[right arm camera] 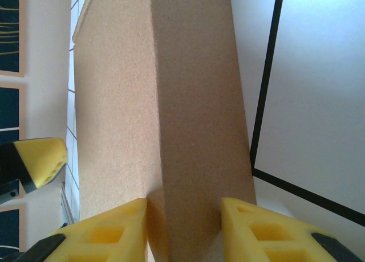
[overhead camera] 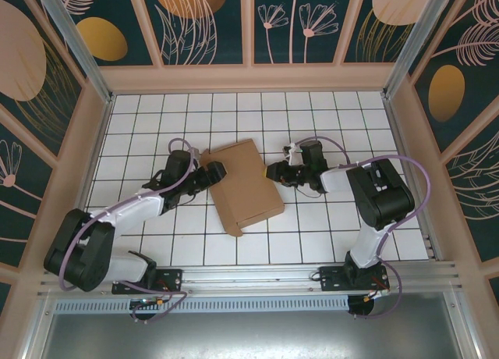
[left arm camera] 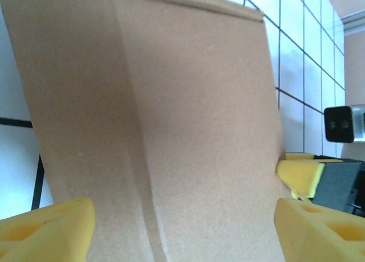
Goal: Fold the paper box
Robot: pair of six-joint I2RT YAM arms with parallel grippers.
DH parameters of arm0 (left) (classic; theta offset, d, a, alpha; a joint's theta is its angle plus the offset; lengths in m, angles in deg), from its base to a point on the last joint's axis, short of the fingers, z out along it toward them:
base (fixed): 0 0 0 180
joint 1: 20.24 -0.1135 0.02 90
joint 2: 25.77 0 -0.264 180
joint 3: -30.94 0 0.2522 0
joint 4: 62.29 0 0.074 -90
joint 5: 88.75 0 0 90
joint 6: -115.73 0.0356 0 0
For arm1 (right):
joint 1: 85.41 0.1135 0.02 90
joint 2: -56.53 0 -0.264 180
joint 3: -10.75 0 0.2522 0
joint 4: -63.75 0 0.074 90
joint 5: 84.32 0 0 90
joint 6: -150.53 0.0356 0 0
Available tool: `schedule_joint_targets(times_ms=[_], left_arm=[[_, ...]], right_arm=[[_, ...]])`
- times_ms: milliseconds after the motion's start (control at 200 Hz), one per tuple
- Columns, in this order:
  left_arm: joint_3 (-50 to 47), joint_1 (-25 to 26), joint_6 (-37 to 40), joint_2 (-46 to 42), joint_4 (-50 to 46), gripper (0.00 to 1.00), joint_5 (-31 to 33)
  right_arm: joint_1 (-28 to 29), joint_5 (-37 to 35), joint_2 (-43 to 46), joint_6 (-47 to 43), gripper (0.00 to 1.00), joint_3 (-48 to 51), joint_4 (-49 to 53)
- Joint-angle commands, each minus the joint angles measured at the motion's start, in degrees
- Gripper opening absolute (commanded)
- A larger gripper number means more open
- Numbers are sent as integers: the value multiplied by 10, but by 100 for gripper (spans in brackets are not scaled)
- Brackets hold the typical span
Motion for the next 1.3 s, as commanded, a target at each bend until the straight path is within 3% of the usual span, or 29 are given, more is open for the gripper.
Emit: schedule_joint_targets(times_ms=[0,380,861,1011,1291], left_arm=[[16,3,13,-8,-30,84,16],[-11,3,-29,116,88,89,-54],[-19,22,-119,241,312,86,-127],[-23,31,-142,232,374,83,-144],[-17,34,-131,198,367,71,-144]], right_arm=[[-17,-47,-20,-13,35,33,72],[-18,-17,-35,-4,36,28,61],[-23,-10,-67,14,36,29,41],[-27,-3,-78,26,36,33,25],[-38,28,-83,46,35,42,-6]])
